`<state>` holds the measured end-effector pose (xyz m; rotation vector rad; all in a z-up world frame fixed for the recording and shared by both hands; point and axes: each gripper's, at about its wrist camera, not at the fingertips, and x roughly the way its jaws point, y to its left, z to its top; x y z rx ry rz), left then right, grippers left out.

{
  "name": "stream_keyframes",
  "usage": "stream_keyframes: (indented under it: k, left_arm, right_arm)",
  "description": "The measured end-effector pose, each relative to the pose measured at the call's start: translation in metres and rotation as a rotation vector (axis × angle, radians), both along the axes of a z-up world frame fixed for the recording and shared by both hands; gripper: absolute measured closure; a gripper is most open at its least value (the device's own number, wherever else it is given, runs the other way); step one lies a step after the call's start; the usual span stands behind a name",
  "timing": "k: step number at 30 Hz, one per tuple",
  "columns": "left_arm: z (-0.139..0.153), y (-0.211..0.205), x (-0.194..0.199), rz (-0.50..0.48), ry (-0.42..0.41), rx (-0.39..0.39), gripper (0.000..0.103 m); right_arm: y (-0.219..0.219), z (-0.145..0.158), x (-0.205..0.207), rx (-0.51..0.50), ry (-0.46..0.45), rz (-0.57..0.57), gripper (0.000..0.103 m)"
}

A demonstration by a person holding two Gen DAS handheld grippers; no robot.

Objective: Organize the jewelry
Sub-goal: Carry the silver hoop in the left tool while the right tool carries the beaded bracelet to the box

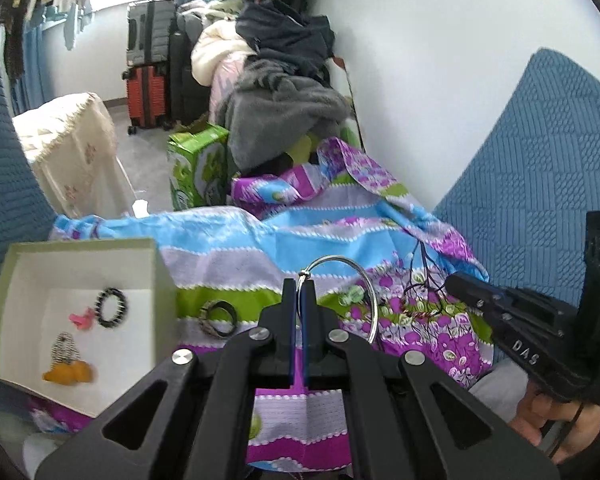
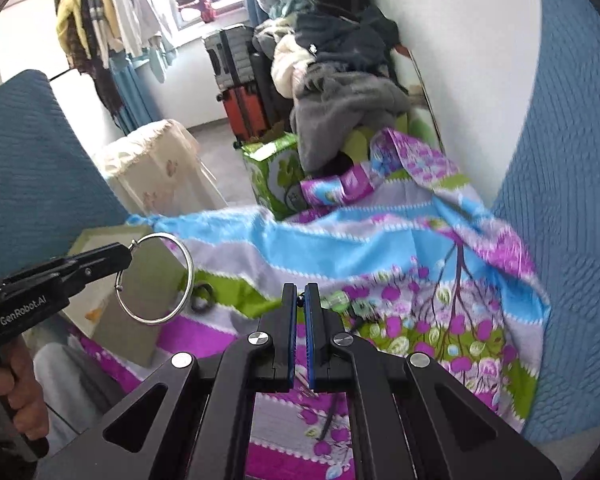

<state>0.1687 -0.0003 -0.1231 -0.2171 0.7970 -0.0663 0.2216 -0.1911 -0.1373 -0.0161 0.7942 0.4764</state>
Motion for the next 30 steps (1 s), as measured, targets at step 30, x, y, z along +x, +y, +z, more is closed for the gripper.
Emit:
stream_keyframes:
  k: [30]
  left_arm:
    - [0.01, 0.191, -0.055, 0.291, 0.059, -0.036, 0.102]
  right_arm:
    - [0.224, 0.07, -0.029, 0.031, -0.047, 0.305, 0.102]
